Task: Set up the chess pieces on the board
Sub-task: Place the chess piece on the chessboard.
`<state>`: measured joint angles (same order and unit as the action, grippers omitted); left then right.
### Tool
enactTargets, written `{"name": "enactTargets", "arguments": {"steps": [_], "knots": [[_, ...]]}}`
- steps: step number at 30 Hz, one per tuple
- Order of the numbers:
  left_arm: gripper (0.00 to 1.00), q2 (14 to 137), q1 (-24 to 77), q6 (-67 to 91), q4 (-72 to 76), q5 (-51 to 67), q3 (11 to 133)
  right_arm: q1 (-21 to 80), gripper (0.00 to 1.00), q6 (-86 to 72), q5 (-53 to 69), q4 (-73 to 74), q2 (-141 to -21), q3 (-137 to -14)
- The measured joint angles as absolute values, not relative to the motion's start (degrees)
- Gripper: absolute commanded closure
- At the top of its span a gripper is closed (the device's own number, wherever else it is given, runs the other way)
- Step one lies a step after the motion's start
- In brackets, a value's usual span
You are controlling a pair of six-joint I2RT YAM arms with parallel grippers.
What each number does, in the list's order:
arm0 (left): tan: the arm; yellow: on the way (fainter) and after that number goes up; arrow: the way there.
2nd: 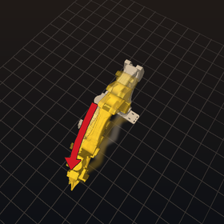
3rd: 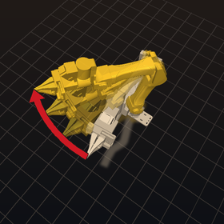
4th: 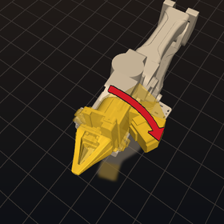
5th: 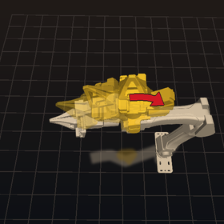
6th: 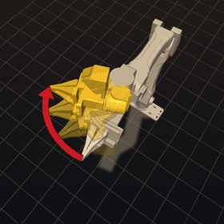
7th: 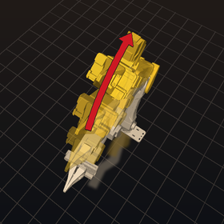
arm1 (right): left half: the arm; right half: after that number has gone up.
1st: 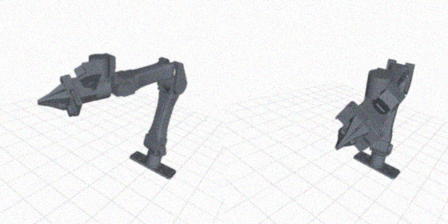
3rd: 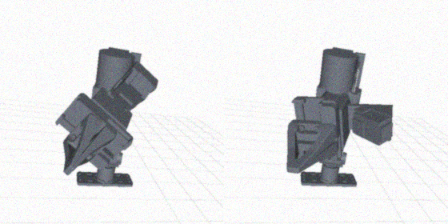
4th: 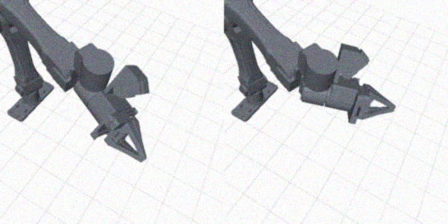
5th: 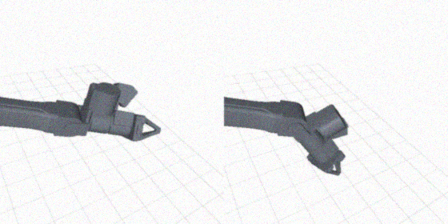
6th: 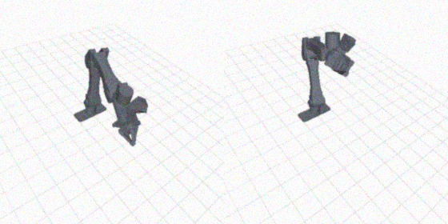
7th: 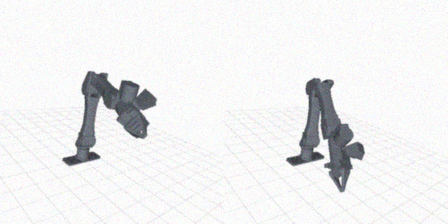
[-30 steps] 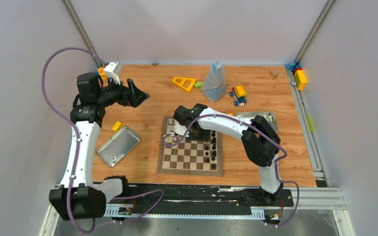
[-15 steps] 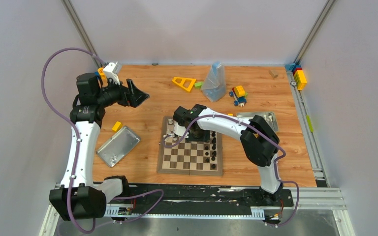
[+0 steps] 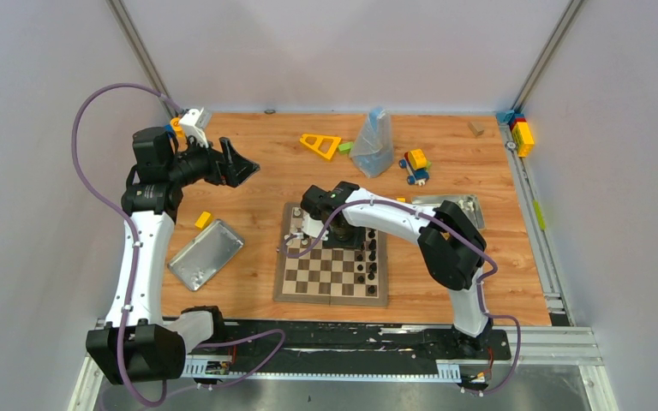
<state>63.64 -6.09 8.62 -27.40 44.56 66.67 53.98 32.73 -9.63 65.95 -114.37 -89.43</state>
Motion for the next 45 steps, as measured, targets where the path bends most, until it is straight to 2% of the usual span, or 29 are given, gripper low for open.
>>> {"name": "enactTargets", "arguments": {"steps": [31,37,45], "knots": [[0.00,63.5,-6.5,8.6,-27.2,45.1,66.1,54.0,0.90,32.7,-9.4,66.0,-115.9,-91.0],[0.00,63.4,-6.5,8.6,-27.2,45.2,66.0,54.0,0.89,32.7,-9.3,66.0,-116.1,-91.2],[0.00,63.4,-6.5,8.6,-27.2,45.2,66.0,54.0,0.78,32.6,-9.0,66.0,-116.1,-91.2]]}}
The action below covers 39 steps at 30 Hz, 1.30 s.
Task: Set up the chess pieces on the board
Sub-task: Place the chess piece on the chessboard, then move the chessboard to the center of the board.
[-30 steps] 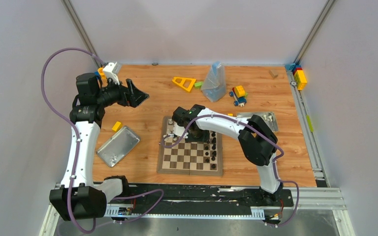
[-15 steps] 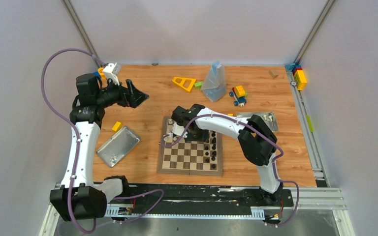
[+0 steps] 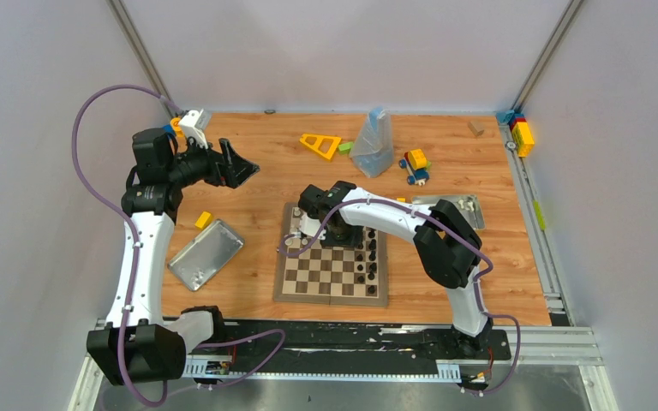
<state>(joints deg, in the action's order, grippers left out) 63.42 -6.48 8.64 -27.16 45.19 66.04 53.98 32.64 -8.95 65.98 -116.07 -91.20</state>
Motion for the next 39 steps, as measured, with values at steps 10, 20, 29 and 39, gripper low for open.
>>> {"name": "enactTargets", "arguments": {"steps": [10,20,29,39], "knots": [[0.00,63.4,-6.5,8.7,-27.1,45.2,66.0,53.9,0.70,32.0,-8.8,65.8,-116.0,-93.4],[0.00,63.4,-6.5,8.7,-27.1,45.4,66.0,49.5,0.62,29.5,-3.8,63.8,-109.7,-97.1],[0.00,63.4,-6.5,8.7,-26.5,45.5,65.9,29.3,0.45,25.8,4.2,58.6,-90.5,-86.7],[0.00,63.2,-6.5,8.7,-25.4,46.3,64.4,9.8,0.34,30.3,10.4,55.5,-85.2,-68.6]]}}
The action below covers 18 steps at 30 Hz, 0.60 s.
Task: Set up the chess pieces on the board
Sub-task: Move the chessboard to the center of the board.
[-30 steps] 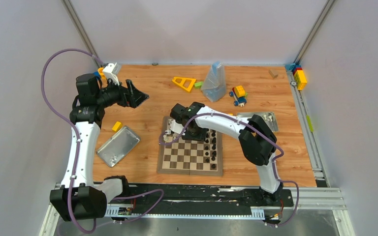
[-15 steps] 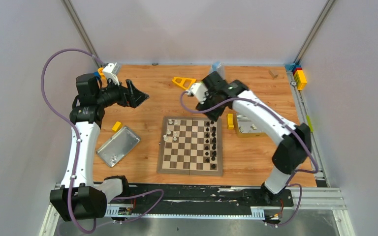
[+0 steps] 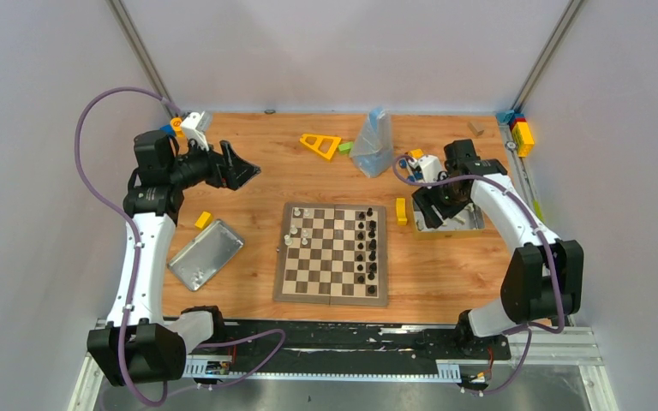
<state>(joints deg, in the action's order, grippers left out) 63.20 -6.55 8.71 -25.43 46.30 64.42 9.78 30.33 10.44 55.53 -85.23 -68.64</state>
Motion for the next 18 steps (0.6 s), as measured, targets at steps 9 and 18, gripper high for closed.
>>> {"name": "enactTargets", "arguments": {"steps": [9,18], "knots": [[0.00,63.1,-6.6,8.7,-24.8,46.4,63.7,6.0,0.32,36.6,14.3,53.9,-85.5,-65.3],[0.00,63.1,-6.6,8.7,-24.5,46.2,63.4,6.0,0.32,40.4,14.8,52.4,-90.1,-64.3]]}}
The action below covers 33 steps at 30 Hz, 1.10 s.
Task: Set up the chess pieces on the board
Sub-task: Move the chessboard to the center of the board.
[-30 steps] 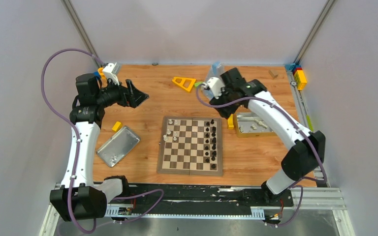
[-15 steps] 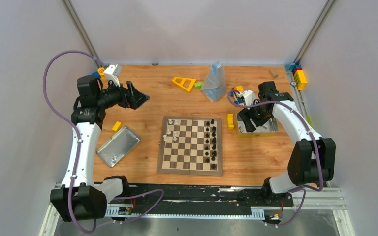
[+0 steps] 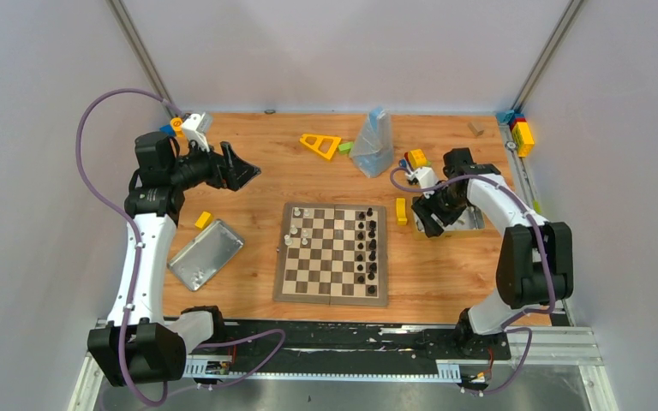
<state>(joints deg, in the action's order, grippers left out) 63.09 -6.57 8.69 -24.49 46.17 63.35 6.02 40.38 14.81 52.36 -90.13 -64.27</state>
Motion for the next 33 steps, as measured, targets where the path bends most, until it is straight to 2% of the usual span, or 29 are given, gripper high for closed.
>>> {"name": "enactTargets", "arguments": {"steps": [4,11,21,27,33], "knots": [[0.00,63.1,-6.6,8.7,-24.4,46.0,63.4,6.0,0.38,41.1,14.5,51.2,-92.2,-63.1],[0.00,63.1,-6.6,8.7,-24.3,45.9,63.3,5.8,0.68,41.0,14.0,49.2,-92.4,-60.1],[0.00,63.1,-6.6,8.7,-24.1,45.9,63.1,5.6,1.00,32.4,14.5,49.5,-90.6,-57.6],[0.00,63.1,-6.6,9.0,-23.2,46.0,62.9,5.8,1.00,24.7,17.0,51.0,-90.0,-58.8],[0.00,63.1,-6.6,9.1,-22.9,45.8,62.4,6.4,0.97,17.8,20.2,51.8,-95.3,-65.3]]}}
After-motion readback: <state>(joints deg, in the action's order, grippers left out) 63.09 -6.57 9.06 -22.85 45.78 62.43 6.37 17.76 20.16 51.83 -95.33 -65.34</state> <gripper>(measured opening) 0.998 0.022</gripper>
